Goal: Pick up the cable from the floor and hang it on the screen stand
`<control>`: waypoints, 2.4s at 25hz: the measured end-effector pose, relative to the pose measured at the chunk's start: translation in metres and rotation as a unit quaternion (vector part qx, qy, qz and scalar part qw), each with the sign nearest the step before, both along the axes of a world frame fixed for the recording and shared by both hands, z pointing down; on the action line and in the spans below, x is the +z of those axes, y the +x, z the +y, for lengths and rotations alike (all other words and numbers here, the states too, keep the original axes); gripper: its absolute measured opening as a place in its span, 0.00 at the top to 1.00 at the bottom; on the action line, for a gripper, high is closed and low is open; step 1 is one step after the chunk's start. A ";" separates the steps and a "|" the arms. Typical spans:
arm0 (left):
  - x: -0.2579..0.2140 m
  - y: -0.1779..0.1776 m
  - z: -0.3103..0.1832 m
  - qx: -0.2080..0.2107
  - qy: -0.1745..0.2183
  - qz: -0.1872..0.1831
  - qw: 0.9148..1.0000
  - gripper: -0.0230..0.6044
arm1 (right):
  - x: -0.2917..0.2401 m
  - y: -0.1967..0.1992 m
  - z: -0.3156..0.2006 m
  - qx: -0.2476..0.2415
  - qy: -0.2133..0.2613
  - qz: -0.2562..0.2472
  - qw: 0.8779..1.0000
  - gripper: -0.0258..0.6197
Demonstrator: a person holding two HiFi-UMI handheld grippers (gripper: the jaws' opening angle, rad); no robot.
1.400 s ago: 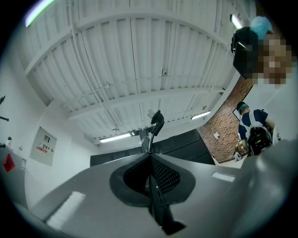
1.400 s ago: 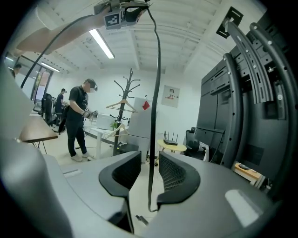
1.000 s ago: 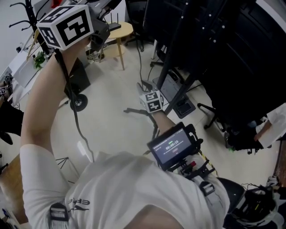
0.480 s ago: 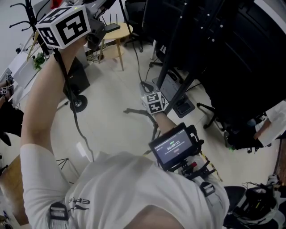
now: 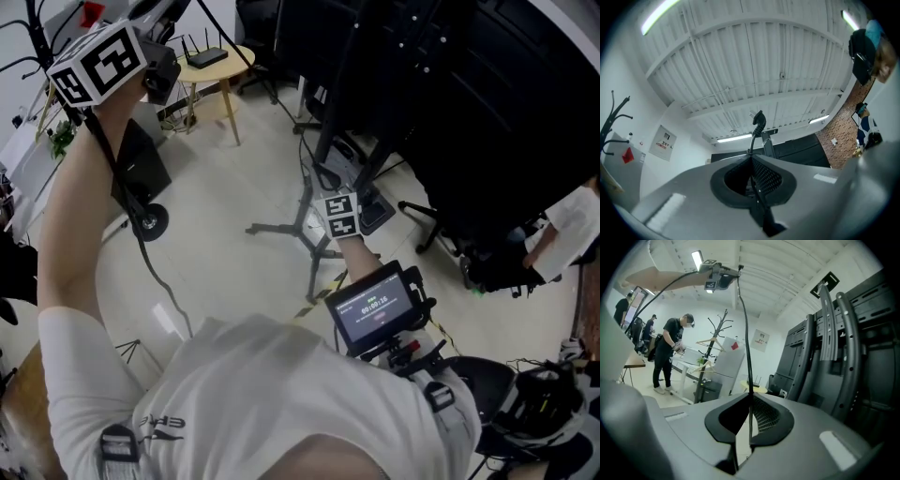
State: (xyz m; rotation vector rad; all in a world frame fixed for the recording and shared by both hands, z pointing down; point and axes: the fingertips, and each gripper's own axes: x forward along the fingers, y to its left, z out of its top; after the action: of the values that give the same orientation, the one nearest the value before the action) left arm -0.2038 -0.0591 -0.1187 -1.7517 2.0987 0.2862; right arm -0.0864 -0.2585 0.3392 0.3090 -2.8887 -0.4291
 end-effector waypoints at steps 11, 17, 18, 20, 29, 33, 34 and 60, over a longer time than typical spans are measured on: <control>0.021 -0.028 -0.067 0.060 0.024 0.082 0.995 0.96 | -0.082 0.136 -0.093 0.145 0.038 -0.062 0.987 0.91; 0.025 -0.025 -0.110 0.098 0.027 0.104 0.989 0.96 | -0.137 0.199 -0.127 0.204 0.066 -0.092 0.972 0.91; 0.028 -0.028 -0.115 0.102 0.027 0.109 0.988 0.96 | -0.147 0.206 -0.131 0.210 0.075 -0.093 0.970 0.91; 0.032 -0.035 -0.124 0.109 0.027 0.120 0.986 0.96 | -0.166 0.217 -0.138 0.221 0.094 -0.095 0.966 0.91; 0.048 -0.054 -0.141 0.119 0.020 0.146 0.982 0.96 | -0.222 0.234 -0.149 0.262 0.128 -0.120 0.949 0.91; 0.058 -0.077 -0.147 0.121 0.020 0.155 0.980 0.96 | -0.236 0.222 -0.151 0.274 0.142 -0.125 0.943 0.91; 0.060 -0.083 -0.150 0.121 0.021 0.156 0.980 0.96 | -0.241 0.219 -0.152 0.277 0.147 -0.127 0.941 0.91; 0.000 -0.140 -0.356 0.284 0.062 0.128 0.948 0.95 | -0.381 0.223 -0.198 0.412 0.270 -0.181 0.851 0.92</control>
State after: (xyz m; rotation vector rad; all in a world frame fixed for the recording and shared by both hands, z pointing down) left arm -0.3435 -0.4152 -0.1186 -2.3073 1.6316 0.8250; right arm 0.1366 -0.4564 -0.0415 1.7843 -2.5101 -1.0654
